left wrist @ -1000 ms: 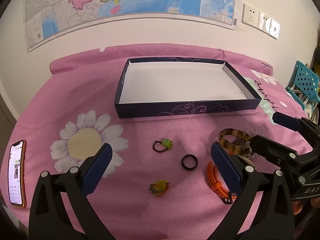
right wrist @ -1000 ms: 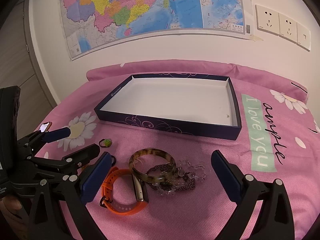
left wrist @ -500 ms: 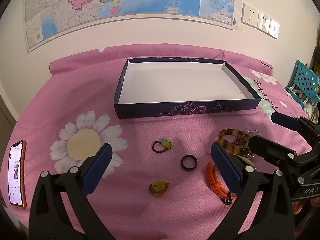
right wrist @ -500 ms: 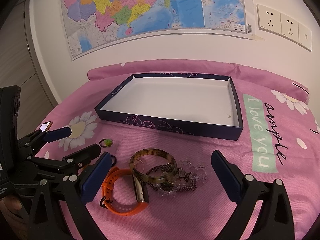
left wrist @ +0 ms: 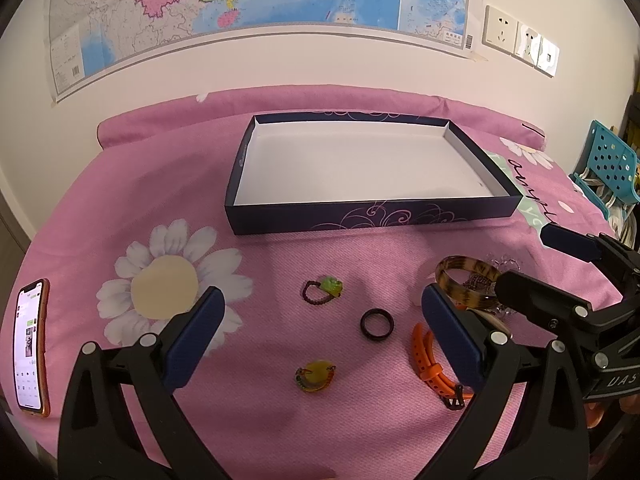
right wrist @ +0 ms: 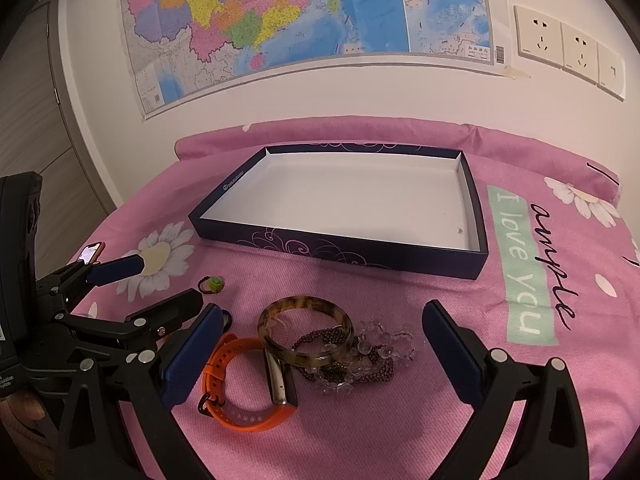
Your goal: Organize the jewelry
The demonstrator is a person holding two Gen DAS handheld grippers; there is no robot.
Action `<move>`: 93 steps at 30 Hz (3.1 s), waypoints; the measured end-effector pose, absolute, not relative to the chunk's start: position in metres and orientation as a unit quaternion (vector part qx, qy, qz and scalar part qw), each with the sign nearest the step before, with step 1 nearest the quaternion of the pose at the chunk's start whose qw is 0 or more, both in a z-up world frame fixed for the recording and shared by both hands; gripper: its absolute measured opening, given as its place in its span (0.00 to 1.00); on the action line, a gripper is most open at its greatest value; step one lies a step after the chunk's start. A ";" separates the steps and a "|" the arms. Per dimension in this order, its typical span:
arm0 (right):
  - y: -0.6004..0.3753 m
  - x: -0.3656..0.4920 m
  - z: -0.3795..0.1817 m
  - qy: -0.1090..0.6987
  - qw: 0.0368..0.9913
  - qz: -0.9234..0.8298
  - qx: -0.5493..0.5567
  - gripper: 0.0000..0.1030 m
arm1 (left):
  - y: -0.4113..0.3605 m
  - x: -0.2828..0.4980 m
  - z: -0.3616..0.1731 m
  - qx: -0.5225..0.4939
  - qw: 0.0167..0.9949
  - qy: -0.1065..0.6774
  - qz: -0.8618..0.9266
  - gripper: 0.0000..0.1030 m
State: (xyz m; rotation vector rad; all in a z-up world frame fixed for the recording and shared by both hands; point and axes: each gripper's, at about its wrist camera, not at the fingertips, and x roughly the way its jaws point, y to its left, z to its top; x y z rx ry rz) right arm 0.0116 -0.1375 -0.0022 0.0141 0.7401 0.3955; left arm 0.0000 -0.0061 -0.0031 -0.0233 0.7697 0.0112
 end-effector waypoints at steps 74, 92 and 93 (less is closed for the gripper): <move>-0.148 0.058 -0.029 0.471 0.837 0.278 0.009 0.07 | -0.057 0.002 -0.032 0.045 0.875 0.444 -0.190 0.23; -0.138 0.064 -0.029 0.472 0.833 0.285 -0.046 0.05 | -0.050 0.005 -0.031 0.026 0.873 0.449 -0.190 0.12; -0.139 0.062 -0.027 0.467 0.835 0.288 -0.042 0.05 | -0.047 0.005 -0.029 0.020 0.873 0.449 -0.191 0.11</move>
